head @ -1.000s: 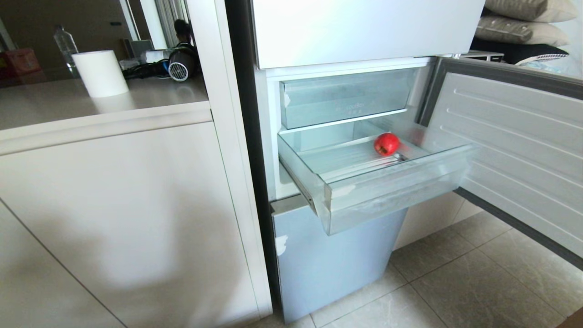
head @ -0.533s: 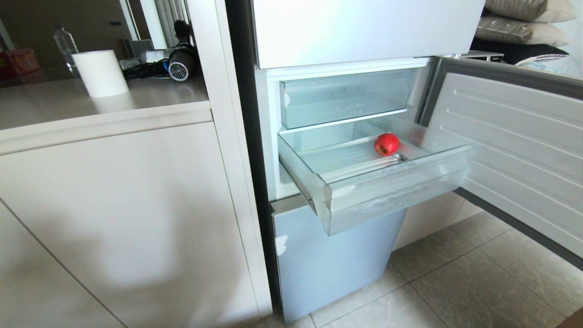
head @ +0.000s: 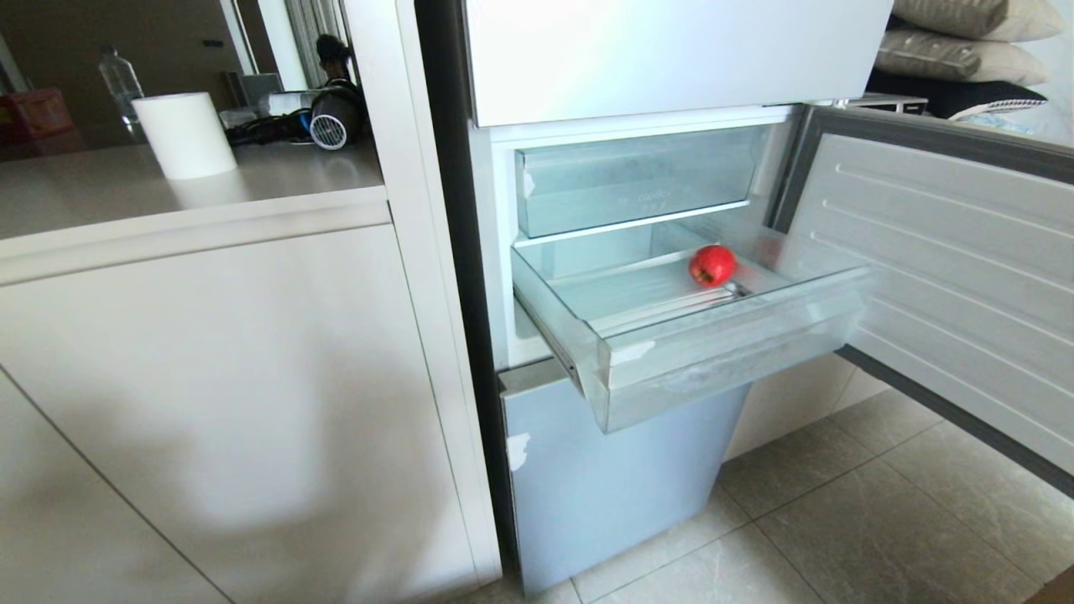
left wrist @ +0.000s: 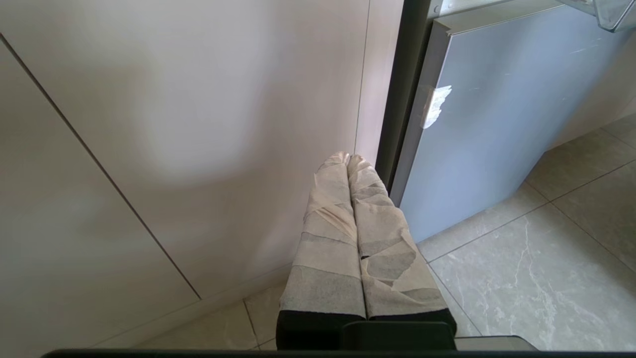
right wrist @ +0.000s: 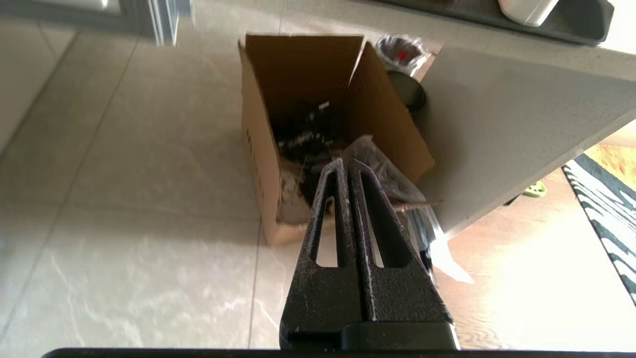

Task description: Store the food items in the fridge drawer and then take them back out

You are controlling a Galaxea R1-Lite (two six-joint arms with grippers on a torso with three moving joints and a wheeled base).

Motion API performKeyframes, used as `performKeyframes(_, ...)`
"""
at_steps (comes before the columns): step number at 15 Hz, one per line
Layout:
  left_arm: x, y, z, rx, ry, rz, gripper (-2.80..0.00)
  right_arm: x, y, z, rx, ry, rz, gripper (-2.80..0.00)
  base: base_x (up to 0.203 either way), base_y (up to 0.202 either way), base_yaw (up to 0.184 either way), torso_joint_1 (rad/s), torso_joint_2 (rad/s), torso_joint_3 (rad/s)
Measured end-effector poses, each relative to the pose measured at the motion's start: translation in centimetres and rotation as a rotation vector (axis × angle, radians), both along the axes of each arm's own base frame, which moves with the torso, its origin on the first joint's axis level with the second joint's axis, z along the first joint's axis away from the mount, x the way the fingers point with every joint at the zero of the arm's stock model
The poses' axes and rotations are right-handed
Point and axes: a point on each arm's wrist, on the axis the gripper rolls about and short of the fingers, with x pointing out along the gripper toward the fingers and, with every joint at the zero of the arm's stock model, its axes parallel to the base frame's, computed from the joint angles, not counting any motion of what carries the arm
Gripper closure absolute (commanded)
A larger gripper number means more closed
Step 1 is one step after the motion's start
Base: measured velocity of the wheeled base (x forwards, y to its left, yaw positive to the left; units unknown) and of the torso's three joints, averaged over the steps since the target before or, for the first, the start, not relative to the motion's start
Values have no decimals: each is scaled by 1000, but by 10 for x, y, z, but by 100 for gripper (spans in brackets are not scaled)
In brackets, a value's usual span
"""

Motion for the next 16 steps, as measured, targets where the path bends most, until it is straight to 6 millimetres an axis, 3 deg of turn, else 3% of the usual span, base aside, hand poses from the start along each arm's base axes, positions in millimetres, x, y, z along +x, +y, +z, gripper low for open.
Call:
performKeyframes(4,0,0,0,0,0,0,0,34,-25,37,-7,-39,-56,0,0,0,0,0,0,0)
performKeyframes(8,0,0,0,0,0,0,0,76,-73,66,-2,-117,-184,0,0,0,0,0,0,0)
performKeyframes(10,0,0,0,0,0,0,0,81,-95,72,-10,-166,-230,0,0,0,0,0,0,0)
performKeyframes(16,0,0,0,0,0,0,0,67,-159,83,-17,-225,-379,0,0,0,0,0,0,0)
